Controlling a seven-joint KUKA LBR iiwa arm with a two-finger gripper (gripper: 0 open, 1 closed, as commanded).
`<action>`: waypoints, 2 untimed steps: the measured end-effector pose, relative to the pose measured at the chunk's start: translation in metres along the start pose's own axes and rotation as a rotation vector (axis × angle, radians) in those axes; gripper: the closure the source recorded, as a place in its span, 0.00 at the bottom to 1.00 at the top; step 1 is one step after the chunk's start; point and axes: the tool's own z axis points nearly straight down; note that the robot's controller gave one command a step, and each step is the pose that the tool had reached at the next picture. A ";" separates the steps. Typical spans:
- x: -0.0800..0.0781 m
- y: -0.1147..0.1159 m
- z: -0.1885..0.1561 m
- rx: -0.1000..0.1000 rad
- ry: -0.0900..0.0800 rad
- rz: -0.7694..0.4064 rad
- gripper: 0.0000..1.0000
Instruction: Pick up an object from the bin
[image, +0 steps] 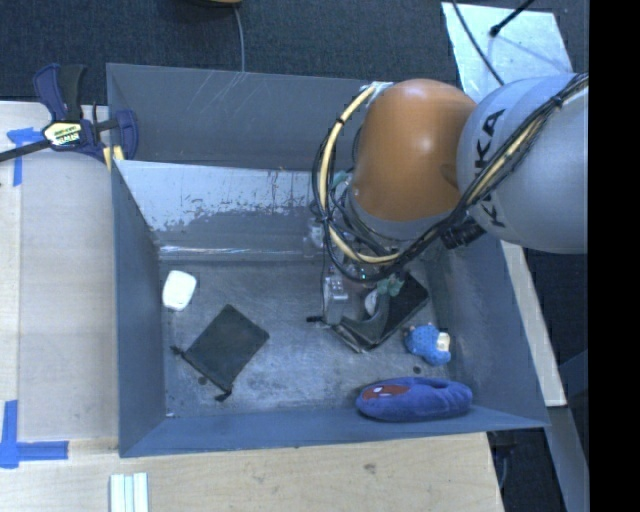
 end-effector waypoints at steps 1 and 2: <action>0.021 0.085 0.129 -0.001 -0.002 -0.187 0.00; 0.035 0.150 0.094 -0.003 -0.012 -0.579 0.00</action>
Offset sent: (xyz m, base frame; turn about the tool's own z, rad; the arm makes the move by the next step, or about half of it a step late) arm -0.0209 0.0835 -0.1257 -0.1836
